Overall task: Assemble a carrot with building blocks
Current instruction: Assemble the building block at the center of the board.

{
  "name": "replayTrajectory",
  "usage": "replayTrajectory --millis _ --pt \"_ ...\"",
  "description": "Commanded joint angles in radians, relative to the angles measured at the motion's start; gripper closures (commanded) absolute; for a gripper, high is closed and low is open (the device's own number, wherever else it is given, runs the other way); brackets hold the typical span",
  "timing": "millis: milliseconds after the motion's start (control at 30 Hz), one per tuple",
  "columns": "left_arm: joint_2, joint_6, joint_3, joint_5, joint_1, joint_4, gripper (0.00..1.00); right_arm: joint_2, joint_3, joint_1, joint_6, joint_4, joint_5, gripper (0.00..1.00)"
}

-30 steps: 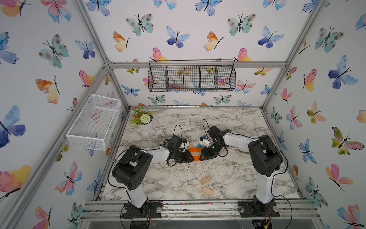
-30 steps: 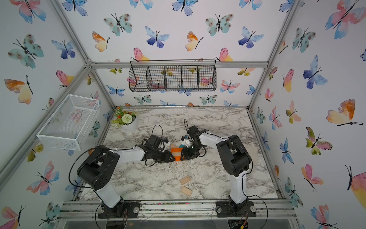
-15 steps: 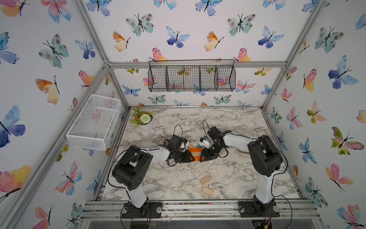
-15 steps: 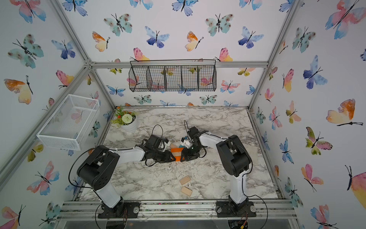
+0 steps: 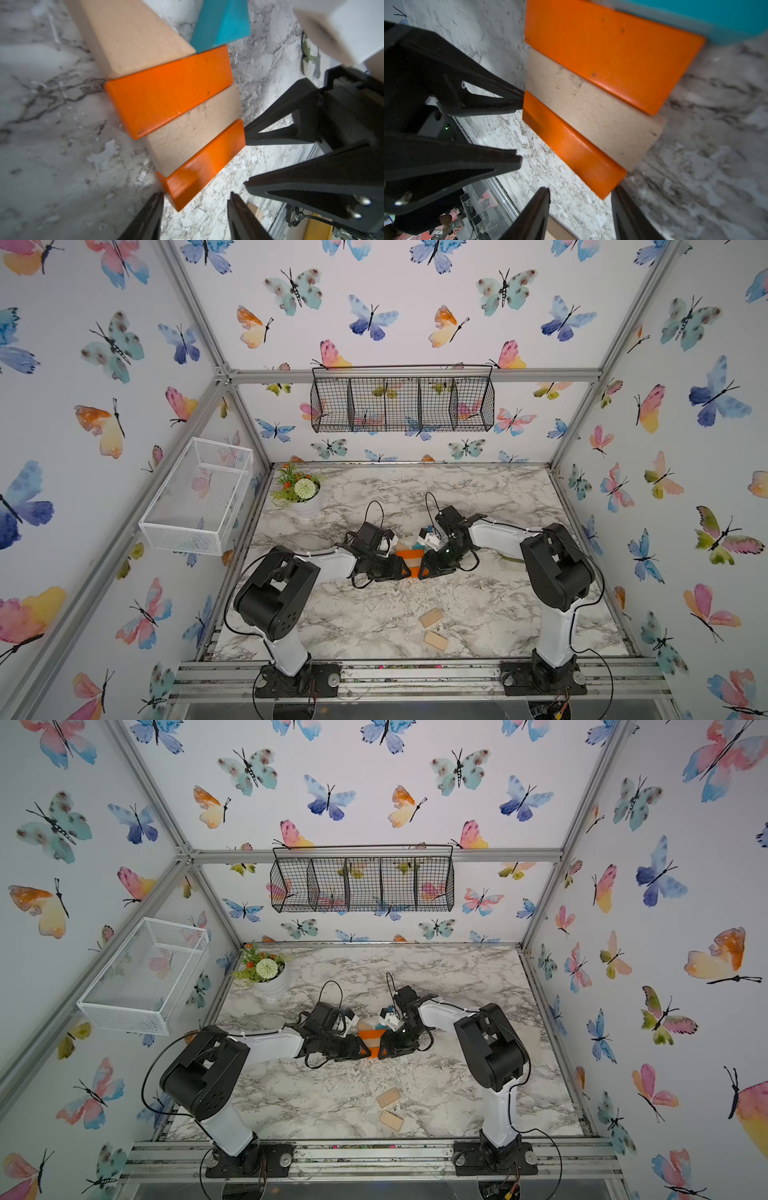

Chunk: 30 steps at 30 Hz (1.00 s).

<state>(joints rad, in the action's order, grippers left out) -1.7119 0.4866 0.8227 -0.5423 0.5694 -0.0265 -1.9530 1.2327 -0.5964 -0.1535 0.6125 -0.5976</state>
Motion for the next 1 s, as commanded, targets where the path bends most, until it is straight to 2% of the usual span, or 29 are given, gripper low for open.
replayTrajectory --millis 0,500,967 --pt "0.034 -0.008 -0.011 0.050 -0.007 -0.039 0.38 0.019 -0.016 -0.003 0.002 -0.009 0.007 0.46" --pt "0.131 0.030 -0.103 0.050 -0.088 0.009 0.37 0.069 -0.027 0.003 -0.037 -0.062 0.090 0.46" --pt "0.178 0.036 -0.150 0.082 -0.125 0.014 0.36 0.040 -0.007 0.007 -0.043 -0.080 0.078 0.46"
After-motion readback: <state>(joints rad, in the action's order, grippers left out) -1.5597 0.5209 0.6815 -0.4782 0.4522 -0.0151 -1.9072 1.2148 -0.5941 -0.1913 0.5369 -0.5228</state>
